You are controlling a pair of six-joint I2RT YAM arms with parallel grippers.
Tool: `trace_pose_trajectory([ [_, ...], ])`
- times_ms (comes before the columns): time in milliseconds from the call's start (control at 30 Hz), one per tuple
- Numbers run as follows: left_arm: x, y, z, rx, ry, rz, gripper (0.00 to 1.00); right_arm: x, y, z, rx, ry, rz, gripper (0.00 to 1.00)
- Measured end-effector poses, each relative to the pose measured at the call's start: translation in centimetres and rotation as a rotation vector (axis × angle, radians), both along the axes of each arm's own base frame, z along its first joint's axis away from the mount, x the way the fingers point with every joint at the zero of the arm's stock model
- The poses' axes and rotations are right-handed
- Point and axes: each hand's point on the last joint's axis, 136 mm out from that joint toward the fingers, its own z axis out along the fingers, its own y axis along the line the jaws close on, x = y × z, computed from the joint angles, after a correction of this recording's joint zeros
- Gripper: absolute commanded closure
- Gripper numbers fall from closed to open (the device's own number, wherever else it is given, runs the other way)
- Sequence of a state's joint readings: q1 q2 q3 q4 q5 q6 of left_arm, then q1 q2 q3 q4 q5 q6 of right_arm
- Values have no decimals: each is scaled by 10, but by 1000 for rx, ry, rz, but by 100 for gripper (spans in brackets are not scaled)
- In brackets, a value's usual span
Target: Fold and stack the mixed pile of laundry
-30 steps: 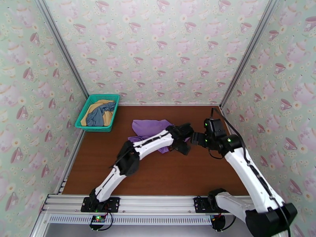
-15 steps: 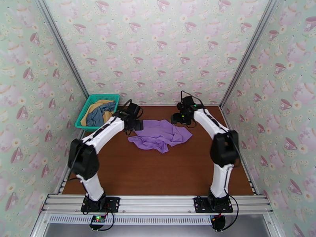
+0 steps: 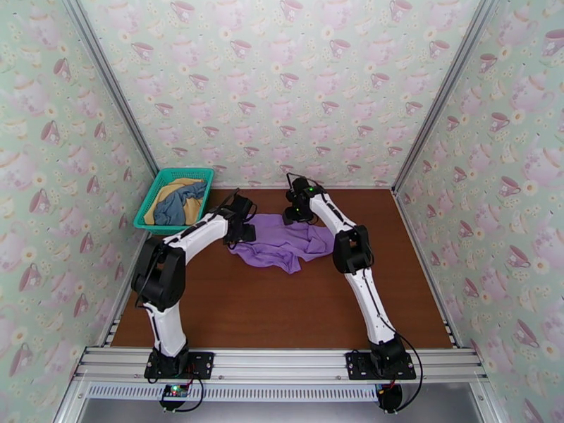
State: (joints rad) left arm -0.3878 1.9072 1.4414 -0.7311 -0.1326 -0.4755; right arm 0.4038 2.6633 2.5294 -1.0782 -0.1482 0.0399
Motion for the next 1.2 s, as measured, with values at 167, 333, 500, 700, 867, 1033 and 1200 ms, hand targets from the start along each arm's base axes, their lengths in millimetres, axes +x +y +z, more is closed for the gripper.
trace_pose_trajectory([
  [167, 11, -4, -7, -38, -16, 7, 39, -1, -2, -5, 9, 20, -14, 100],
  [333, -1, -21, -21, -72, 20, -8, 63, -1, -21, 19, -49, -21, -69, 100],
  [500, -36, -22, -59, -100, 95, -8, 100, -8, -63, 141, -35, -227, -246, 100],
  [700, -45, -21, -58, -147, 42, 12, 100, -56, -152, 280, 47, -517, -524, 100],
  [867, -57, -1, -25, -96, -2, 38, 100, -91, -175, 314, 64, -595, -590, 100],
  [1033, -41, 10, 111, -125, -303, 41, 100, -114, -181, 338, 84, -629, -591, 100],
  [1200, -64, 31, 274, -199, -665, 32, 100, -151, -188, 386, 150, -714, -580, 100],
])
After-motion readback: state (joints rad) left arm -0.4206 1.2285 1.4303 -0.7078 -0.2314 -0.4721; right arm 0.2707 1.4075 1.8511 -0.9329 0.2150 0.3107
